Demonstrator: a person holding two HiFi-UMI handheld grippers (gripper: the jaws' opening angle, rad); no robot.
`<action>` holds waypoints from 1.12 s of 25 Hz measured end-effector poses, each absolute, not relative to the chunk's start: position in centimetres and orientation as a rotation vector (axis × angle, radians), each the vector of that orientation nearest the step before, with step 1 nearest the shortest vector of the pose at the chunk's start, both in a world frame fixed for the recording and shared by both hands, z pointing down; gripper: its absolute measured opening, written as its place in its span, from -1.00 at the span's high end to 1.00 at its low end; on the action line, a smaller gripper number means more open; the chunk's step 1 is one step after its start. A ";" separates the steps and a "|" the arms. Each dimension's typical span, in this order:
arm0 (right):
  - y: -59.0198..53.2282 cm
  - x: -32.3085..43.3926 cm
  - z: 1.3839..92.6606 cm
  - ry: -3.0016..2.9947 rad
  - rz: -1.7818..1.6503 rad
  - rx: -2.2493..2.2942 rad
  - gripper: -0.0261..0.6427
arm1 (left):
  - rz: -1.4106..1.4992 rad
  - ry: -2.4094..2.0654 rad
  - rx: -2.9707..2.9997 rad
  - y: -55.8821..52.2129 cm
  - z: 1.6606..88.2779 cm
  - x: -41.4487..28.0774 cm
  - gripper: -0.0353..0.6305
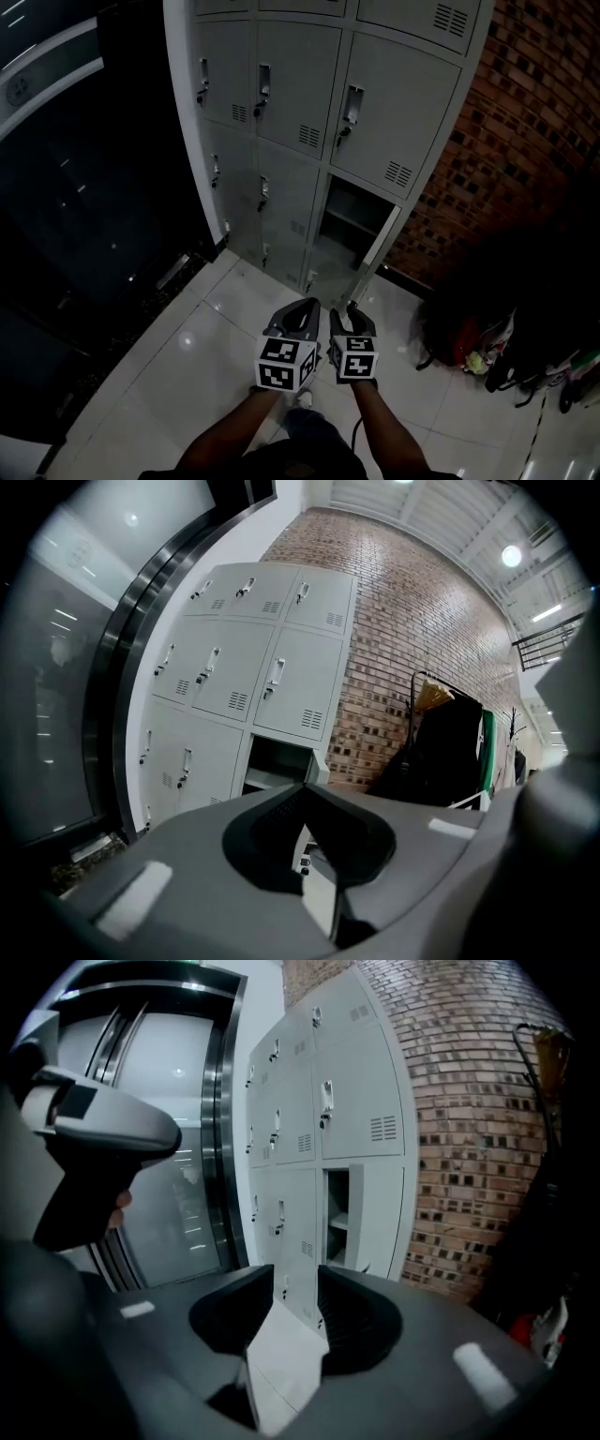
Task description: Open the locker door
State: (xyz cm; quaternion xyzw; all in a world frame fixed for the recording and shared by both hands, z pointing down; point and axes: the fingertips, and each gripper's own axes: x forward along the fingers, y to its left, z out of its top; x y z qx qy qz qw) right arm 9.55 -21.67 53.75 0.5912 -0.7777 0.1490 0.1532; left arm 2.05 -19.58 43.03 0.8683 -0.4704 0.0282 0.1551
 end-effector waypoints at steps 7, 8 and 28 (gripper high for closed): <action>-16.5 7.1 47.0 -2.339 0.335 1.767 0.74 | 0.045 -1.376 2.495 -15.1 41.5 -0.5 0.88; -15.6 6.7 46.1 -2.358 0.321 1.772 0.76 | 0.041 -1.381 2.494 -14.4 41.4 -0.9 0.88; -3.2 0.6 37.9 -2.532 0.150 1.710 0.92 | -0.005 -1.431 2.584 -4.0 37.8 -4.6 0.88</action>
